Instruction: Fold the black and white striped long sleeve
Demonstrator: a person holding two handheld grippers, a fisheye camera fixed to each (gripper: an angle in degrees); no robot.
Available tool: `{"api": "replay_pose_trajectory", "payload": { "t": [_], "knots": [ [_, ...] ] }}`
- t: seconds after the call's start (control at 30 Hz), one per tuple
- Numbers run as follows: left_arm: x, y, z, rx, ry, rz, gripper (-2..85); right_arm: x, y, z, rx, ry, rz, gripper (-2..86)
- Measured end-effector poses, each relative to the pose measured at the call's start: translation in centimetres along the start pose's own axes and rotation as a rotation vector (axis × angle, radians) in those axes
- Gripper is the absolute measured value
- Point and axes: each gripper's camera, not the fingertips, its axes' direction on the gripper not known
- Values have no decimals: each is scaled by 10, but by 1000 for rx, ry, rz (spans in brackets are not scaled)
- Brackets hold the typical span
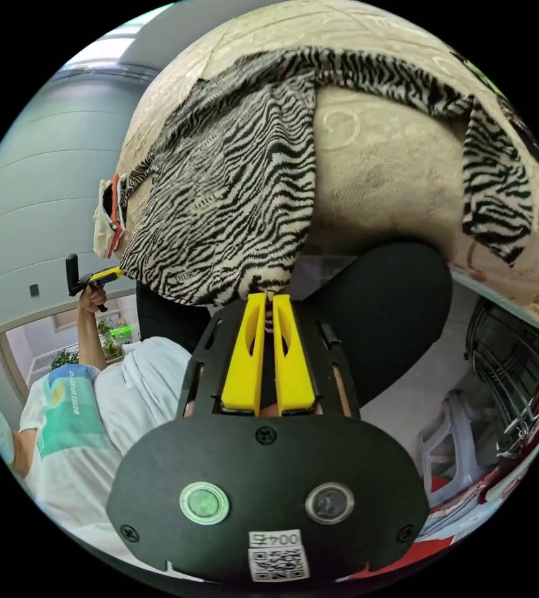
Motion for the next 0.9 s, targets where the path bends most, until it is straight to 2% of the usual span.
{"api": "replay_pose_trajectory", "payload": {
  "t": [0.07,0.17,0.27,0.3,0.4,0.43,0.47,0.57,0.7,0.77,0.9],
  "knots": [
    [-26,0,14,-56,38,-47,7,3,-12,17,-50,-24,10,51],
    [-30,-4,28,-157,38,-15,9,-10,-24,16,-59,108,-37,74],
    [-19,-10,20,-192,24,86,14,-22,-41,-15,37,218,-79,101],
    [-18,-12,15,-181,27,107,16,-25,-51,-35,139,231,-90,107],
    [-18,-35,-26,22,86,184,21,-31,-92,-84,357,287,-106,104],
    [-22,-50,-49,178,66,193,22,-35,-115,-98,418,319,-129,97],
    [-31,-66,-68,324,19,162,23,-37,-129,-104,434,340,-143,93],
    [-50,-131,-86,524,-126,135,23,-51,-204,-119,490,427,-217,76],
    [-72,-238,-65,491,-276,115,25,-67,-315,-124,496,468,-282,68],
    [-75,-300,-43,459,-432,134,26,-76,-358,-122,477,462,-315,75],
    [-70,-365,-9,422,-618,226,32,-96,-441,-107,396,491,-393,90]
  ]
}}
